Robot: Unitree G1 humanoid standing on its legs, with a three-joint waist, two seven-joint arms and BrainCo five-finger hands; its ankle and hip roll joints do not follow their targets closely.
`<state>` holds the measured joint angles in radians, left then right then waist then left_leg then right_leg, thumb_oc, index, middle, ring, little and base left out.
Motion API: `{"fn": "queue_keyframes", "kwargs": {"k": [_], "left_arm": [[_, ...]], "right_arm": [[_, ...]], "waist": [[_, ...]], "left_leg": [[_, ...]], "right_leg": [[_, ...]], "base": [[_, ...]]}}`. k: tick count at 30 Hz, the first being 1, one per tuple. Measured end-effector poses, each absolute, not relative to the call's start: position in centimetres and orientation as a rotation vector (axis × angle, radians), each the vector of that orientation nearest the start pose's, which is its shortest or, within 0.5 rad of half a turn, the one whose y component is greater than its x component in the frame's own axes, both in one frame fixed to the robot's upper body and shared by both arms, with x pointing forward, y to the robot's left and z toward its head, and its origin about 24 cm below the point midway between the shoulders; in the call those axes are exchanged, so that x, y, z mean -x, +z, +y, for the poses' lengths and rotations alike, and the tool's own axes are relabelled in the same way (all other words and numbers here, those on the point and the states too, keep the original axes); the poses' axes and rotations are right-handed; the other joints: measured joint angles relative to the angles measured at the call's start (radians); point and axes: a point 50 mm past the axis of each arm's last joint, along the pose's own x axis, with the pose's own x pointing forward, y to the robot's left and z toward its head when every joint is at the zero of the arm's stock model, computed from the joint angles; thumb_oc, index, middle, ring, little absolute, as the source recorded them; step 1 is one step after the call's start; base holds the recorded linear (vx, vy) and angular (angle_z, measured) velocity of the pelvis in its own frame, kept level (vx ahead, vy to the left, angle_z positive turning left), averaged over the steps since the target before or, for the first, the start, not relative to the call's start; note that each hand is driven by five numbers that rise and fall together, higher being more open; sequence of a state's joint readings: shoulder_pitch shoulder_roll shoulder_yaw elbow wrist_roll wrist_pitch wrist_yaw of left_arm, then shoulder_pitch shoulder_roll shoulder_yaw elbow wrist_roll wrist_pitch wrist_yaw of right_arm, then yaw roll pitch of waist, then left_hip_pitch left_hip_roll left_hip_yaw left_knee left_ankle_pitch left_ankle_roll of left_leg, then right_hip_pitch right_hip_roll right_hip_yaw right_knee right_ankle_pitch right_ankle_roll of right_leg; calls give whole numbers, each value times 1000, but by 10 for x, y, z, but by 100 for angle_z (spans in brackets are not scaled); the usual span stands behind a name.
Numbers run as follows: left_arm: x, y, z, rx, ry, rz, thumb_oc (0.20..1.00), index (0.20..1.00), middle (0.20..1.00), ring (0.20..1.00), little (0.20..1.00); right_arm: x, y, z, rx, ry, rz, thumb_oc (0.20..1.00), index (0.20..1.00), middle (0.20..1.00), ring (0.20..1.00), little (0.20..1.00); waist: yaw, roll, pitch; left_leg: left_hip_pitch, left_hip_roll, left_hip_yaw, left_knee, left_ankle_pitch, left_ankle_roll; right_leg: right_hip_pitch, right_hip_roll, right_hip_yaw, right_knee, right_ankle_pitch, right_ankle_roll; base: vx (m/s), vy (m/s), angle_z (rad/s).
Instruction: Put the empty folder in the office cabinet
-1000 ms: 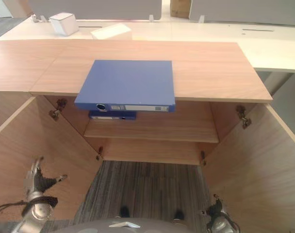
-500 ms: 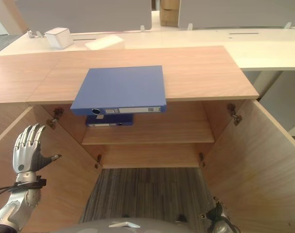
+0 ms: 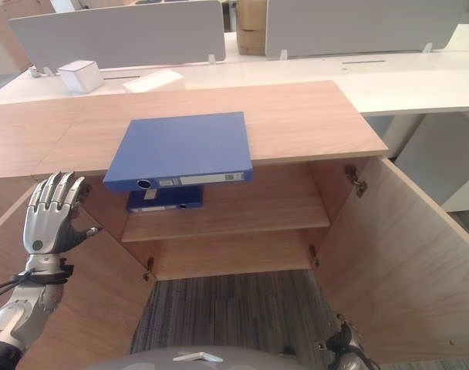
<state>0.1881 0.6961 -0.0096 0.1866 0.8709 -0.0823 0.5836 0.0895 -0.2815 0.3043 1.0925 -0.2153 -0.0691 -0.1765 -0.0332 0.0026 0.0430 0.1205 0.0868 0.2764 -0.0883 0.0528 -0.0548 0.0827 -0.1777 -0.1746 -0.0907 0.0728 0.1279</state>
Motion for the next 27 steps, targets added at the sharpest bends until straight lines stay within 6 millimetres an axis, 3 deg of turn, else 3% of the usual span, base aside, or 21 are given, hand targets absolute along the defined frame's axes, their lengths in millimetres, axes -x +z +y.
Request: {"fn": "queue_keyframes", "kwargs": {"k": [11,18,27], "left_arm": [[-215,54,285,-1551,259,-233,1000,1000,1000,1000,1000],[-236,59,265,-1530,214,-319,1000,1000,1000,1000,1000],[-250,44,254,-1545,137,-298,1000,1000,1000,1000,1000]], "right_arm": [[-81,-157,-231,671,119,1084,1000,1000,1000,1000,1000],[-80,-157,-229,675,130,1087,1000,1000,1000,1000,1000],[-83,-157,-227,677,136,1071,1000,1000,1000,1000,1000]], "waist": [[-15,-20,-13],[-31,-21,-13],[-73,-23,-11]], "left_leg": [[1,0,14,0,-2,-3],[6,0,23,0,-2,-3],[23,1,61,0,-8,-3]], "right_leg": [[-9,1,14,0,3,5],[-10,2,25,0,4,6],[-17,4,56,0,8,6]], "base": [[19,-6,-4],[17,-1,-3],[26,7,-12]]}}
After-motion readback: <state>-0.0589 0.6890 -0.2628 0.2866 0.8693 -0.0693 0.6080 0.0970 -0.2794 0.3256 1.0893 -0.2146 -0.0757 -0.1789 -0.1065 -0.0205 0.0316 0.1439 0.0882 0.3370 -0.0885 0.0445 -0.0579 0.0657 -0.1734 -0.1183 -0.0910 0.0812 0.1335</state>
